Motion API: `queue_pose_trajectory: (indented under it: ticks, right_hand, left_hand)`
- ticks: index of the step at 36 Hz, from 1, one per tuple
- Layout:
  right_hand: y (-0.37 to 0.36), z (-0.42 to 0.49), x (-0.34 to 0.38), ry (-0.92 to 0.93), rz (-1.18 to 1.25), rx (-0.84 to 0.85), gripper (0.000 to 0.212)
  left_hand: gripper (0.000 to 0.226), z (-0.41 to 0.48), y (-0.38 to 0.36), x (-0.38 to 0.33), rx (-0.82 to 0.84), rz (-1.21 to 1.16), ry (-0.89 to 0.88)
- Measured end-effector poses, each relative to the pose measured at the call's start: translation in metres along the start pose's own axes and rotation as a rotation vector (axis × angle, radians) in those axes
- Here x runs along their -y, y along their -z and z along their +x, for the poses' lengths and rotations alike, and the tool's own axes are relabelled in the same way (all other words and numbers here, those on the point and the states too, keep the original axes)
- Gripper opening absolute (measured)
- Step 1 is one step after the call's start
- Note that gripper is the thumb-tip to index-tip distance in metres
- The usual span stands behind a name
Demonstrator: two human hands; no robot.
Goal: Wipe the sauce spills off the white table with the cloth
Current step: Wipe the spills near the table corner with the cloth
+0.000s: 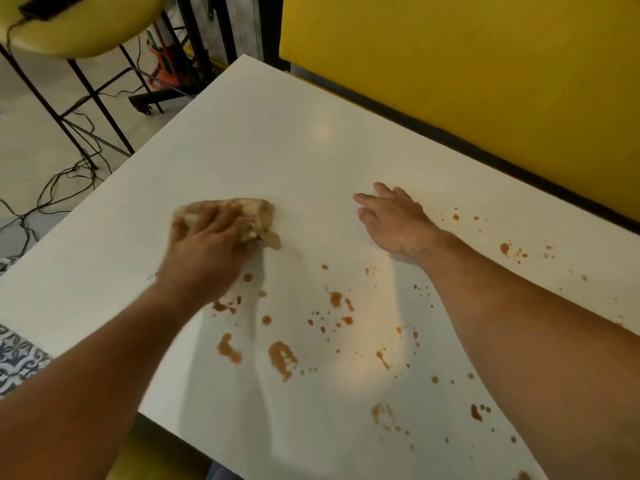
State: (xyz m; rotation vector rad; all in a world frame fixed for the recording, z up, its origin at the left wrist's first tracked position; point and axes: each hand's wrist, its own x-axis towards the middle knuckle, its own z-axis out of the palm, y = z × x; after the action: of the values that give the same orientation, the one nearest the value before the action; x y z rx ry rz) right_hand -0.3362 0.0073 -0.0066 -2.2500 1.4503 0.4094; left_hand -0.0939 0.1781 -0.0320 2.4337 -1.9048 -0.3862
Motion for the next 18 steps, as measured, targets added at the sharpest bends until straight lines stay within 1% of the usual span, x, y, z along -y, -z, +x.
queue_pose_trajectory:
  ticks: [2,4,6,9,12,15,18]
  right_hand:
    - [-0.001,-0.002,0.003,0.016,-0.043,-0.031,0.047]
    - [-0.005,-0.009,0.009,0.083,-0.059,-0.082,0.046]
    - [-0.008,-0.018,0.018,0.194,-0.015,-0.112,0.046]
    - [-0.017,-0.033,0.030,0.312,0.094,-0.062,0.046]
    - [-0.029,-0.042,0.029,0.331,0.106,-0.018,0.046]
    - [-0.038,-0.045,0.022,0.340,0.054,0.006,0.046]
    - [-0.039,-0.046,0.021,0.350,0.036,0.000,0.046]
  left_hand:
    - [0.064,-0.005,0.006,0.019,-0.029,-0.044,0.116]
    - [0.061,-0.009,0.004,0.020,-0.052,-0.082,0.209]
    - [0.058,-0.008,-0.003,0.006,-0.078,-0.137,0.299]
    - [0.053,-0.004,-0.009,-0.022,-0.104,-0.200,0.395]
    - [0.051,-0.005,-0.012,-0.047,-0.073,-0.205,0.380]
    - [0.052,-0.014,-0.019,-0.075,-0.038,-0.182,0.288]
    - [0.054,-0.024,-0.026,-0.094,-0.003,-0.108,0.174]
